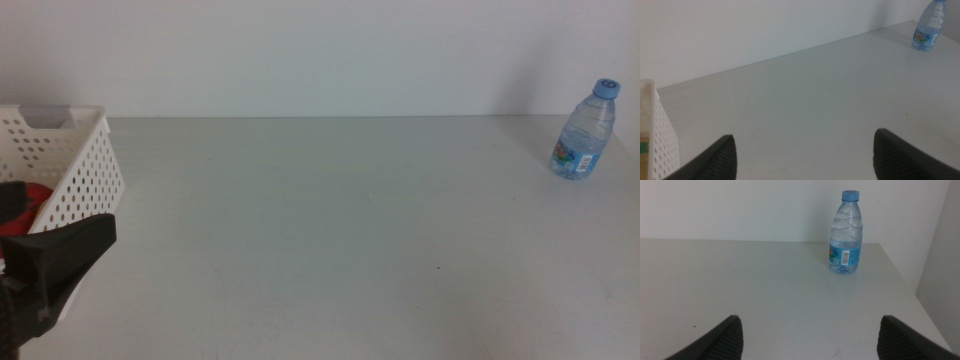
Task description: Use arms to grab the bottles and put them into the dustbin to the left of the table.
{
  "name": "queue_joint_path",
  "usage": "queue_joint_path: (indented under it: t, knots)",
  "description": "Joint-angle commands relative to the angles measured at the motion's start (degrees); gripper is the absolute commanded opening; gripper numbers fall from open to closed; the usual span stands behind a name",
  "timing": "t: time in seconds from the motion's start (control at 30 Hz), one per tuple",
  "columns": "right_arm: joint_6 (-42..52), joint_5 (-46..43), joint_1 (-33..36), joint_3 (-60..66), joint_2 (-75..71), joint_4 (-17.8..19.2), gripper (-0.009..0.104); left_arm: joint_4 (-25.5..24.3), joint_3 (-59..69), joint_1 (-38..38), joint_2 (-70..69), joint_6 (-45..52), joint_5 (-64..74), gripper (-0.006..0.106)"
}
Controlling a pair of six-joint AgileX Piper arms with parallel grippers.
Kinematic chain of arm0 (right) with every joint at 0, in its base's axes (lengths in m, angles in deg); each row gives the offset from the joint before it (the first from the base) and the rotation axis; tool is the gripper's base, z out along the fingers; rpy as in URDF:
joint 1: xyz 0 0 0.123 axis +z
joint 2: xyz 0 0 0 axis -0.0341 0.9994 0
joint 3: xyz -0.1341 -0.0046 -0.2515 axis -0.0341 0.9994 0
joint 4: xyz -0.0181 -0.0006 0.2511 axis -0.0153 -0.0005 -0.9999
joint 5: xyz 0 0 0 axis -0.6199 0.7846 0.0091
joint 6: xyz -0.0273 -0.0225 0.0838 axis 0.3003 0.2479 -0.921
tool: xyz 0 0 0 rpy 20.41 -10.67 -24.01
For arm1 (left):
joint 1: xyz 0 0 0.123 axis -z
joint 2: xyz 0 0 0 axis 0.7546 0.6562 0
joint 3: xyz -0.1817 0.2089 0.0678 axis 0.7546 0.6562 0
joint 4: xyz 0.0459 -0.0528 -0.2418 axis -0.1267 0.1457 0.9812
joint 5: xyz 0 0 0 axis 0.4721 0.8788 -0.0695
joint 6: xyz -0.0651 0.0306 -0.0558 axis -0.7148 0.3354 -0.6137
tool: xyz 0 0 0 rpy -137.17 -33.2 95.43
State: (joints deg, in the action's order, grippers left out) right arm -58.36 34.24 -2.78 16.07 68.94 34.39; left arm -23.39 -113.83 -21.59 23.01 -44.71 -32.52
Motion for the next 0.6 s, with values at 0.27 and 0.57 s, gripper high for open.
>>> queue_joint_path:
  t: [0.27,0.57]
  knots:
    - [0.65,-20.32,-0.29,-0.53,5.75,6.83,0.072,0.41,-1.37,-0.14,0.12,-0.80,-4.43,0.094]
    - [-0.83,-46.54,-0.29,-0.63,32.47,6.78,0.072,0.41,-1.37,-0.14,0.12,-0.80,-4.43,0.094]
